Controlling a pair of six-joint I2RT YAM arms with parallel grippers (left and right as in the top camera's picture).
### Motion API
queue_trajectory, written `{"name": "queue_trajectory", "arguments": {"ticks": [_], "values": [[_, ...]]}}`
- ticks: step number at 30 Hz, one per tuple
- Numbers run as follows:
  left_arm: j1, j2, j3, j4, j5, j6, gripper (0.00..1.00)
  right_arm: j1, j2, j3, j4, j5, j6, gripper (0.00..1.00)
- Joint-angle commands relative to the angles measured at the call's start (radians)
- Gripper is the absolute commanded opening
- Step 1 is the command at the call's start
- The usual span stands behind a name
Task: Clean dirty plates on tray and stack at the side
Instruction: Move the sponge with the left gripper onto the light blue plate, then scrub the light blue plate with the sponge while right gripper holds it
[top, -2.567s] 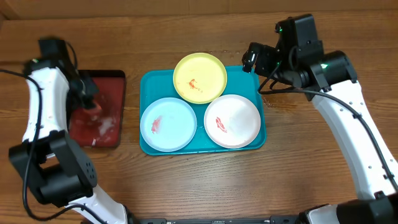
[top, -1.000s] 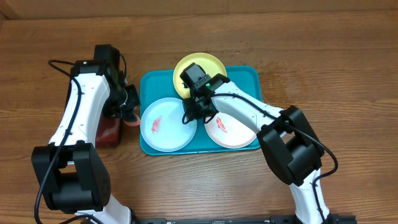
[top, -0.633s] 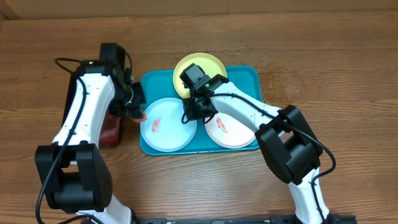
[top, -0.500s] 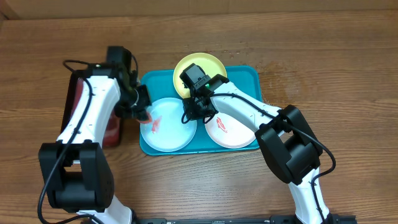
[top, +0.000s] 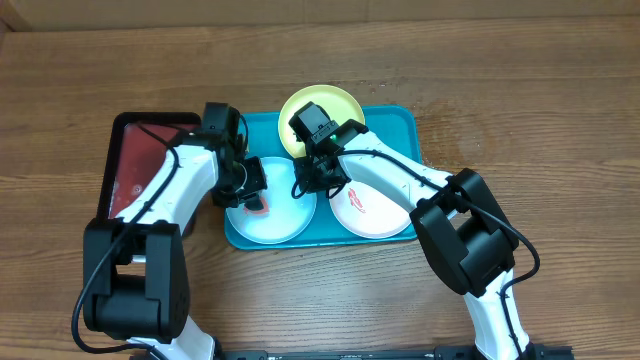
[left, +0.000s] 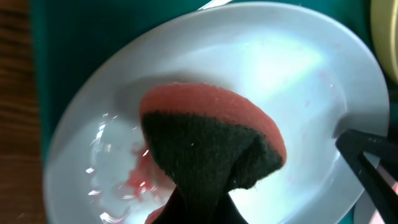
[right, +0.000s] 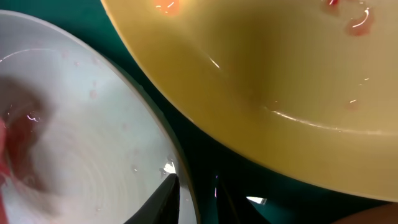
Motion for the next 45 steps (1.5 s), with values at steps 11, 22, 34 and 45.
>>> {"name": "queue_trajectory", "arguments": {"ticks": [11,22,34,45], "values": [[-0.109,0.008,-0.056,0.090,-0.082,-0.119,0.04,0.004,0.027,0.004,0.002,0.007,0.005,0.22],[-0.119,0.064,-0.086,0.075,-0.195,-0.115,0.04,0.004,0.027,0.004,-0.001,0.007,0.005,0.23],[-0.116,0.072,-0.077,0.027,-0.495,0.019,0.04,0.004,0.027,0.004,-0.015,0.008,0.005,0.26],[-0.116,0.071,0.002,0.068,-0.327,0.020,0.44,0.004,0.027,0.004,-0.015,0.008,0.005,0.27]]}}
